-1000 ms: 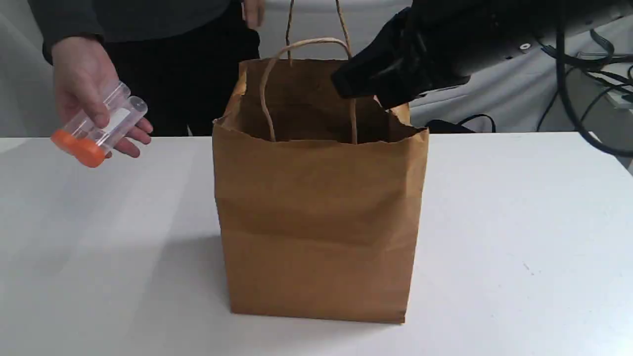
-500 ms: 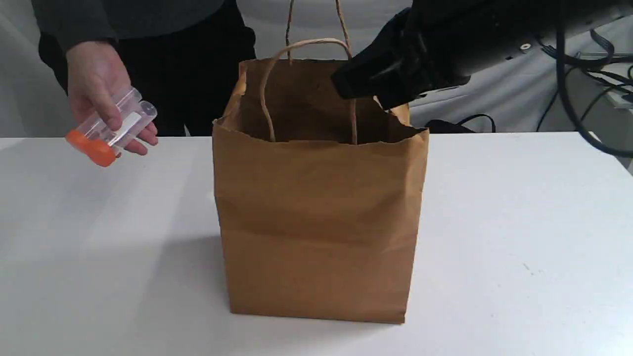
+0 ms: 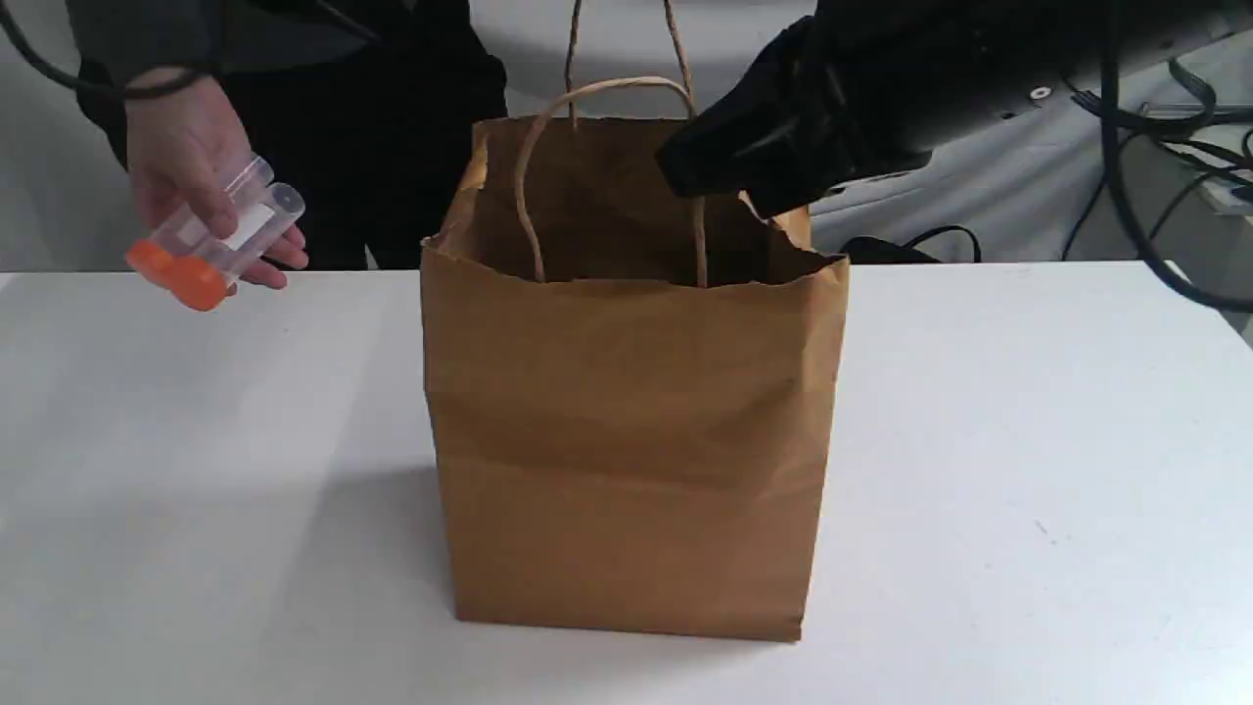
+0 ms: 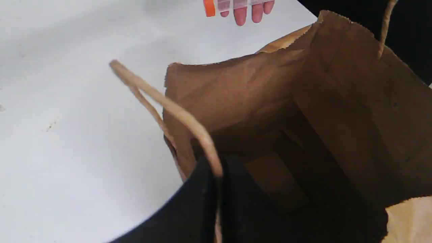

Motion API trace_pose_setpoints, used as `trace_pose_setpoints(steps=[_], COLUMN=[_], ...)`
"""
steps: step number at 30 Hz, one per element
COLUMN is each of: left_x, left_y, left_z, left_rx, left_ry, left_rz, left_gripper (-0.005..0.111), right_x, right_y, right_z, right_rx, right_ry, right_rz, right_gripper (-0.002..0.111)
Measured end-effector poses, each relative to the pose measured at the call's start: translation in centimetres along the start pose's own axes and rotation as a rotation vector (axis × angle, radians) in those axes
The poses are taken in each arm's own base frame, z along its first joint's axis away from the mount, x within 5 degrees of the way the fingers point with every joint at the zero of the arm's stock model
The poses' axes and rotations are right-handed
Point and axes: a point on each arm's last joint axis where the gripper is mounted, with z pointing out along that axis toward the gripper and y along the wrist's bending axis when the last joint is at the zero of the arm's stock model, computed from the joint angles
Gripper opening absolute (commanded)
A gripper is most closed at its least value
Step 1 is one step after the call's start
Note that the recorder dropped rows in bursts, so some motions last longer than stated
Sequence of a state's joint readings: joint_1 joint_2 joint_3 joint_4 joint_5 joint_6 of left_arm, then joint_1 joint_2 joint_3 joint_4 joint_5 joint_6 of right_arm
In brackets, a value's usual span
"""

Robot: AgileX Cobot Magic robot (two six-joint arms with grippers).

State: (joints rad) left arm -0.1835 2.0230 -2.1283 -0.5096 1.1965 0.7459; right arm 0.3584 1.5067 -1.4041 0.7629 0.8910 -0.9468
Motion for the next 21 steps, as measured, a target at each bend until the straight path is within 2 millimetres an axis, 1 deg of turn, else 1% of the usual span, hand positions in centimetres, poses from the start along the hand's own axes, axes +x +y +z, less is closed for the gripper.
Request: trace_pose_setpoints(steps=[2, 5, 9, 12, 17, 21], left_x=[-0.1, -0.5, -1.4, -1.8, -1.8, -1.5], left_y=[-0.1, -0.4, -1.2, -1.6, -1.6, -1.4], left_z=[1.0, 2.0, 2.5, 2.7, 2.8, 4.1], left_rx=[-0.034, -0.078, -0.108, -0.109, -0.112, -0.087], left_ry=[0.019, 0.024, -0.014, -0.027, -0.030, -0.035], left_rz=[0.032, 0.076, 0.116, 0.128, 0.130, 0.105], left_gripper=[0.068, 0.068, 0.068, 0.068, 0.068, 0.068], right_x=[0.0, 0.0, 0.0, 0.0, 0.0, 0.0], right_y=[0.0, 0.0, 0.0, 0.0, 0.0, 0.0], right_z=[0.0, 0.0, 0.0, 0.0, 0.0, 0.0], right_rx=[0.000, 0.000, 0.000, 0.000, 0.000, 0.002], right_ry=[0.000, 0.000, 0.000, 0.000, 0.000, -0.001], right_rz=[0.002, 0.005, 0.006, 0.006, 0.006, 0.006], right_gripper=[0.000, 0.000, 0.000, 0.000, 0.000, 0.000])
